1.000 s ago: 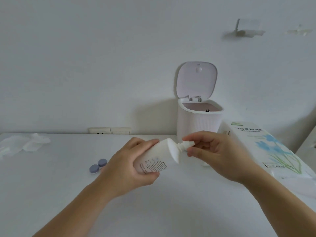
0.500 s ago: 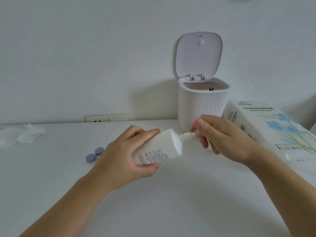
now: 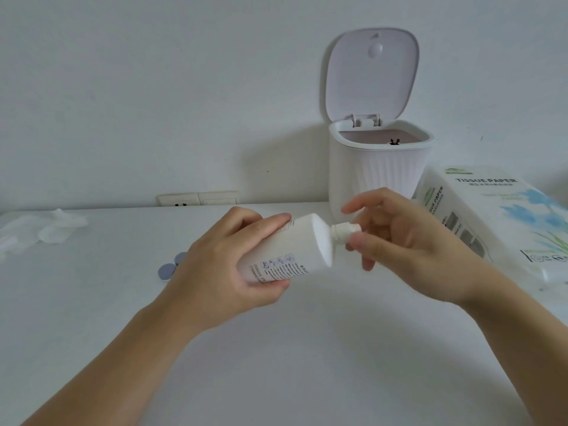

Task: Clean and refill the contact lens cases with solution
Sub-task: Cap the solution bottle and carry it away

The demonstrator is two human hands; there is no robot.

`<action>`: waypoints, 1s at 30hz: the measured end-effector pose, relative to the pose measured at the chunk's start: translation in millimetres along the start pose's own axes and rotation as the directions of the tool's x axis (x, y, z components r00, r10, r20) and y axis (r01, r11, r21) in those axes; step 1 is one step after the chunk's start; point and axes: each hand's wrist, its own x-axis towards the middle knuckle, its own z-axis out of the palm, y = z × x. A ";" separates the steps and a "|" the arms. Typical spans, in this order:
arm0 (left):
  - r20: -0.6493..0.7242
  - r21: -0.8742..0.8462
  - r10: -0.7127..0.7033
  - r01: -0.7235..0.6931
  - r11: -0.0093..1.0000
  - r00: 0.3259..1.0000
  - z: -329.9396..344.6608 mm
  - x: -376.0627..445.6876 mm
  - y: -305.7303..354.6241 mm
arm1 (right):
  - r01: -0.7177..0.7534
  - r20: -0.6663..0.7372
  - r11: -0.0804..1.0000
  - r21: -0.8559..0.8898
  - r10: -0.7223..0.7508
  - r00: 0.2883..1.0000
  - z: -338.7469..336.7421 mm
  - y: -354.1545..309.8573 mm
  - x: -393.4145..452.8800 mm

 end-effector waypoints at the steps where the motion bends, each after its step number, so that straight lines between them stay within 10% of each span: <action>1: 0.001 -0.002 0.005 -0.005 1.000 1.000 -0.5 0.0 0.6 | 0.013 0.009 0.999 -0.038 -0.012 1.000 1.8 2.7 -1.4; 21: 0.017 -0.009 0.139 -0.139 0.990 0.990 -2.3 -4.0 16.5 | 0.149 -0.189 0.820 -0.553 -0.297 0.936 29.9 6.2 -5.1; 30: -0.130 0.161 0.272 -0.251 0.955 0.953 5.6 -1.3 19.1 | -0.068 -0.389 0.976 -0.209 -0.019 0.921 47.1 3.8 -6.3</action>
